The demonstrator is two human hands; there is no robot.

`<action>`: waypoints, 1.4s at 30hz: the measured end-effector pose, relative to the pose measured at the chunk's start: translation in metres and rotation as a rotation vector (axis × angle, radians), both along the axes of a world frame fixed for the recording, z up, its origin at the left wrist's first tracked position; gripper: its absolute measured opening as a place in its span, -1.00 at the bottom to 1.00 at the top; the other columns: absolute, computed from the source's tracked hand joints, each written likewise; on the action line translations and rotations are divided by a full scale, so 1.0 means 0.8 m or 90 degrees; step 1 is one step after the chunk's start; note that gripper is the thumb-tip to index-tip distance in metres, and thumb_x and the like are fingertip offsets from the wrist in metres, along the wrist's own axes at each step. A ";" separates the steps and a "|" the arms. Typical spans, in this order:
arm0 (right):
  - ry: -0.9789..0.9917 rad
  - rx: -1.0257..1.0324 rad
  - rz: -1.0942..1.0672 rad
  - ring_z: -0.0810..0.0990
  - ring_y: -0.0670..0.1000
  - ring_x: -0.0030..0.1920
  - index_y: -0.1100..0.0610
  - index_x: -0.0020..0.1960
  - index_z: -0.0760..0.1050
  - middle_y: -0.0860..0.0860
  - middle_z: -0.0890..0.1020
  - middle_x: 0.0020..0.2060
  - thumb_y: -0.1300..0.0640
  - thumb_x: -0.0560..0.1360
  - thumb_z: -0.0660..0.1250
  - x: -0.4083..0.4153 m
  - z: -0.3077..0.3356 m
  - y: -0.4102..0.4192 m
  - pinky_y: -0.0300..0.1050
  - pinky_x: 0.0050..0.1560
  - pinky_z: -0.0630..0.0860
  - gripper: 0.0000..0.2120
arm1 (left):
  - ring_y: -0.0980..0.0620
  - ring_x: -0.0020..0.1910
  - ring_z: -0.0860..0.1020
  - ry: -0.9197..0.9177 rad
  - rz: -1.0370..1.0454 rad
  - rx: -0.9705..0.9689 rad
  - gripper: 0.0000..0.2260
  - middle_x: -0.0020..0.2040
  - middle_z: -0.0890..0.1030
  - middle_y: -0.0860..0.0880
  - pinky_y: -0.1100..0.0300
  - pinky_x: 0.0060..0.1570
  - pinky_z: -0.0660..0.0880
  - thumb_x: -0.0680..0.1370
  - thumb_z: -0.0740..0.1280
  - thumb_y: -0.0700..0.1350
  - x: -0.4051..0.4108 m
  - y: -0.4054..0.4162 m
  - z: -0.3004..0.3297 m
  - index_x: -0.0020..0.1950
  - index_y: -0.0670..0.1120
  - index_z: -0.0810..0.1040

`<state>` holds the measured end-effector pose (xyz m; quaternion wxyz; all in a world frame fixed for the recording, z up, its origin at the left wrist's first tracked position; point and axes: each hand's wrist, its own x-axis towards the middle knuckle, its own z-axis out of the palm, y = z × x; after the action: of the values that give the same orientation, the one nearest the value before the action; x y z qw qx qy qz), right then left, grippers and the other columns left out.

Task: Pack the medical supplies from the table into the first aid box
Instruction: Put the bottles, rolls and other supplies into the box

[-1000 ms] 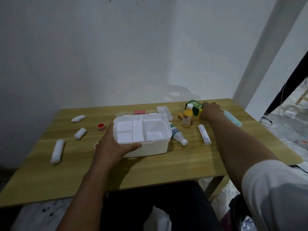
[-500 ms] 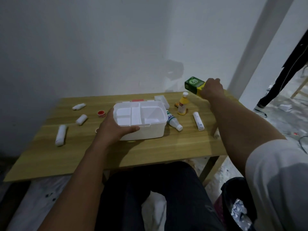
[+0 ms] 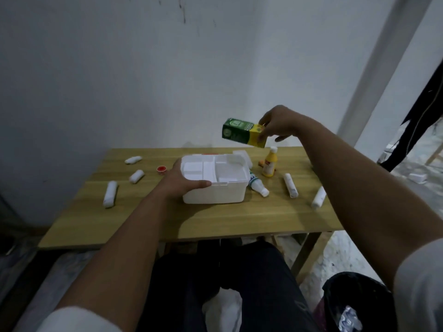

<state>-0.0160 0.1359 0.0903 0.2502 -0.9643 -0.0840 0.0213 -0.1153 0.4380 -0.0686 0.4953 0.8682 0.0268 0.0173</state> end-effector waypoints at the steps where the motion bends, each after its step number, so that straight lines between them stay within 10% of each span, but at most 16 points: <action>1: 0.037 -0.018 0.029 0.69 0.02 -0.01 0.17 0.29 0.62 0.11 0.70 0.02 0.19 0.34 0.64 -0.007 0.001 0.008 0.05 -0.04 0.72 -0.46 | 0.00 0.34 0.46 0.003 -0.001 -0.004 0.16 0.43 0.46 0.11 0.01 0.17 0.52 0.08 0.64 0.40 0.001 0.000 0.000 0.58 0.13 0.25; 12: -0.002 -0.424 0.086 0.66 0.16 -0.06 0.15 -0.14 0.53 0.08 0.64 -0.15 0.20 0.24 0.64 -0.026 -0.030 0.077 0.14 0.04 0.67 -0.67 | 0.05 0.26 0.42 -0.015 0.009 -0.024 0.03 0.44 0.45 0.05 0.21 -0.10 0.43 0.23 0.68 0.20 0.008 -0.002 -0.007 0.59 0.09 0.24; 19: -0.004 -0.325 0.156 0.63 0.13 0.01 0.20 0.16 0.65 0.09 0.69 0.00 0.15 0.27 0.67 -0.005 -0.082 0.110 0.05 0.08 0.64 -0.50 | 0.08 0.24 0.39 -0.042 0.001 -0.017 -0.01 0.49 0.43 0.02 0.30 -0.17 0.37 0.28 0.67 0.16 0.012 -0.001 -0.008 0.60 0.07 0.24; 37: -0.033 -0.205 0.215 0.64 0.03 -0.04 0.11 0.11 0.67 0.02 0.70 -0.01 0.07 0.29 0.67 0.027 -0.173 0.138 0.02 0.05 0.66 -0.57 | 0.08 0.26 0.38 -0.064 -0.013 -0.049 -0.06 0.46 0.43 0.04 0.28 -0.16 0.39 0.32 0.66 0.08 0.021 -0.002 -0.012 0.57 0.12 0.22; 42: 0.079 -0.078 0.198 0.73 0.02 -0.18 0.19 0.14 0.64 0.12 0.72 -0.05 0.19 0.37 0.63 0.040 -0.128 0.124 -0.20 -0.26 0.67 -0.62 | 0.10 0.25 0.39 -0.057 -0.012 -0.049 -0.07 0.36 0.42 0.15 0.29 -0.16 0.39 0.31 0.66 0.12 0.022 -0.001 -0.013 0.55 0.15 0.23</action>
<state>0.0158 0.2354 -0.0123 0.1892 -0.9500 -0.2151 0.1243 -0.0974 0.4371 -0.0786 0.5290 0.8471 -0.0030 0.0500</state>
